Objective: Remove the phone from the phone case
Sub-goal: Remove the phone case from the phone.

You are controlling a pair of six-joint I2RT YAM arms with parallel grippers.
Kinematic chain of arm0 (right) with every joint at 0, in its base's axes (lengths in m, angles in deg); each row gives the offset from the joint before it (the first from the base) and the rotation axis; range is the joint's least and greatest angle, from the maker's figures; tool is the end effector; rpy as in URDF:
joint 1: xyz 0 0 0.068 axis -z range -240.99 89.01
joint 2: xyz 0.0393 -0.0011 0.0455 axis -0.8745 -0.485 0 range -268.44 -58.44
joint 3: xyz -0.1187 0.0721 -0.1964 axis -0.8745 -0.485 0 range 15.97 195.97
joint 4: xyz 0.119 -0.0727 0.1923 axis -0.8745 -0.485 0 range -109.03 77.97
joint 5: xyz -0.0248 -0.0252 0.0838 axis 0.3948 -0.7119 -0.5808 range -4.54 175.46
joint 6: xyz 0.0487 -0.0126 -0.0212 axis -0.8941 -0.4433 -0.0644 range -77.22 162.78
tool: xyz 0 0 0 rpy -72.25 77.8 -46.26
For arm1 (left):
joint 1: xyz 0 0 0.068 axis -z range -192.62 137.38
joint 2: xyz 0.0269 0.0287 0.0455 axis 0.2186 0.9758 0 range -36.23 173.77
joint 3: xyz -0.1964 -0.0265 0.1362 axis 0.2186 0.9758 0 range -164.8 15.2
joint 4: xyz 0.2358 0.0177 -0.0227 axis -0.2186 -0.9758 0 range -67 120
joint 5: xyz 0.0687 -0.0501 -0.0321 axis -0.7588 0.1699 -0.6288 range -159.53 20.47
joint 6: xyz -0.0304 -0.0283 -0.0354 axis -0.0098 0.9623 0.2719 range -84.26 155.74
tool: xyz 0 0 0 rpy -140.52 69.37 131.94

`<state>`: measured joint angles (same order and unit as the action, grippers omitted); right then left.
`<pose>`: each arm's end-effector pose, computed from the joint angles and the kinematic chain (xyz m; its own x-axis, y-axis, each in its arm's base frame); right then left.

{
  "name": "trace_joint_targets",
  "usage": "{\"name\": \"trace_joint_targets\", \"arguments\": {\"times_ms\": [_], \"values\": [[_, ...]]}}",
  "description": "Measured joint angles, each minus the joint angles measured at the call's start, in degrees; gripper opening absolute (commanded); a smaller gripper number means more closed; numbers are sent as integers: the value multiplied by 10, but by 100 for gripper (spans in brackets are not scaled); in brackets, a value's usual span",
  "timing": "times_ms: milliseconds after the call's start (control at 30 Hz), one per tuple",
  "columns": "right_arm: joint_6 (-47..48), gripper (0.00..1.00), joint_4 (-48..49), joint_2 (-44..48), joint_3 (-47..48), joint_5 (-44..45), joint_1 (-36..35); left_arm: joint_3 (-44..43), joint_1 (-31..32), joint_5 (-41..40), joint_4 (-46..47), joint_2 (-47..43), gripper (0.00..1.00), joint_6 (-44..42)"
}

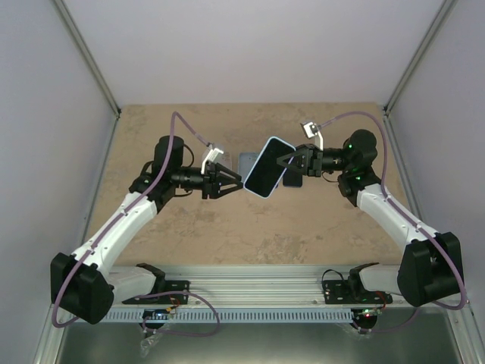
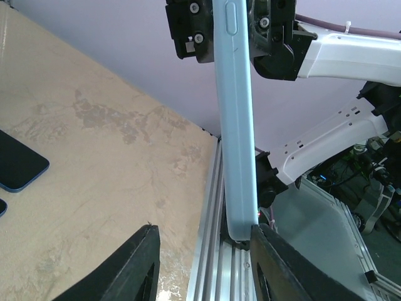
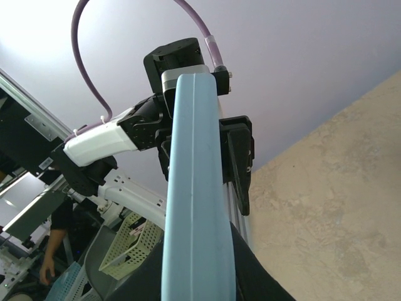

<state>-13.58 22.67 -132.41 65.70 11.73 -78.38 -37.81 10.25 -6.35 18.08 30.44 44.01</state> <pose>0.2413 0.1123 0.3149 -0.7237 0.0177 -0.6899 -0.6897 -0.0533 0.7221 0.2062 -0.1224 0.2925 -0.5257 0.1514 -0.8371 0.8502 0.1259 -0.5112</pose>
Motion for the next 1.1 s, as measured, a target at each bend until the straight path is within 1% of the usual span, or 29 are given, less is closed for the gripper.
{"name": "trace_joint_targets", "arguments": {"times_ms": [233, 367, 467, 567, 733, 1100], "values": [[0, 1, 0, -1, 0, 0, 0, 10, 0, 0, 14, 0, 38, 10], [3, 1, -1, -2, 0, 0, 0, 10, 0, 7, 21, 0, 44, 17], [5, 1, -5, -2, 0, 0, -1, 12, 0, 31, 33, 0, 44, 29], [6, 1, -5, -5, 0, 0, -1, 17, 0, 50, 45, 0, 41, 40], [6, 1, -8, -8, 0, 0, -2, 18, 0, 51, 49, 0, 34, 42], [-3, 1, -3, -8, 0, 3, -1, 17, 2, -1, 34, 0, 26, 20]]}}
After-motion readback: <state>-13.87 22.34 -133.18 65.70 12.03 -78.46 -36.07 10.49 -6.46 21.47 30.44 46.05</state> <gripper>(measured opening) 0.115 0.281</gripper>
